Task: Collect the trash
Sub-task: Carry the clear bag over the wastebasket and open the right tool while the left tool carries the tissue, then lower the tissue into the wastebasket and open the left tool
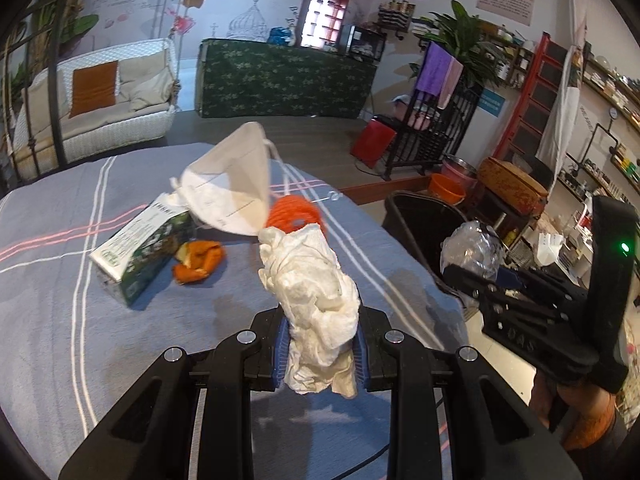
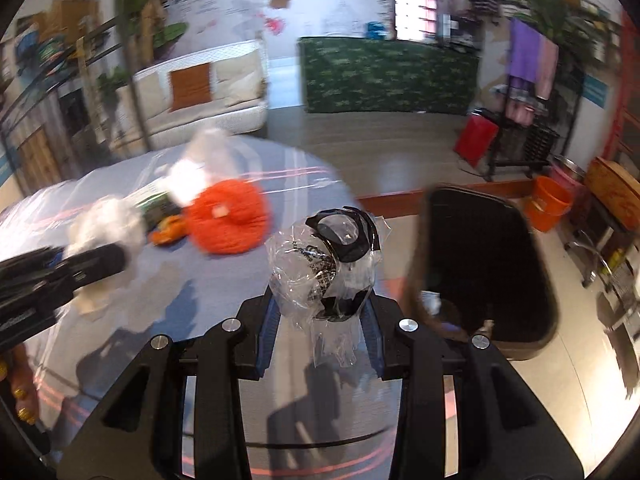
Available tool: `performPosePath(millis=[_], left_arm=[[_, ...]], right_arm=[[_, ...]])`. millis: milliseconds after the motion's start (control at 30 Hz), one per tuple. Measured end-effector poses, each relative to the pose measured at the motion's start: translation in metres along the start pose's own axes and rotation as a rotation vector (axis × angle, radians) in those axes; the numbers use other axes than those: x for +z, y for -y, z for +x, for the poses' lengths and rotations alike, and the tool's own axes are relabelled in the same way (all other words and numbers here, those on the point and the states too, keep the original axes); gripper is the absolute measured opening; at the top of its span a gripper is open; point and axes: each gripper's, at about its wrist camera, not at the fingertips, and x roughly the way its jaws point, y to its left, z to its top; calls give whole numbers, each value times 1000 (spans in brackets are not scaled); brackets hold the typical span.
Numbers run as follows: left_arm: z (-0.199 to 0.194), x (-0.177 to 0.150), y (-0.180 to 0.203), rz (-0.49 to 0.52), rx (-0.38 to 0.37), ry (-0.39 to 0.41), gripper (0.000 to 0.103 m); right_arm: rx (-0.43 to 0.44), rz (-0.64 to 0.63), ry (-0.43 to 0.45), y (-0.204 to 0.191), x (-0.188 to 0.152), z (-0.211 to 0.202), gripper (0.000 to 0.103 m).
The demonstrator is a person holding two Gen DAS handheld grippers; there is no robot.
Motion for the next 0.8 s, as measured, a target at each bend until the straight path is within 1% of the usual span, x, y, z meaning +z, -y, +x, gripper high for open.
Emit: performPosePath(millis=[167,333,467,700,767,800], left_arm=[[11,4,29,46,-48,8,26],[24,11,48,82,-81,5,26],[29,16,62,122,-81,10,26],[34,19,72,139,-90,17,26],[35,18,77,145,-92,17,26],[35,18,78,148,-92,18,26]], right_arm=[[-100,65,-3,49,9,15,37],[-167,129,-43,94,15,44,38],[-192,172,-80,120,13,69,38],[-232,196,-121,147,7,98,39],[-232,204,-124,151,5,101,46],[-244,204,-126,152,4,103,59]])
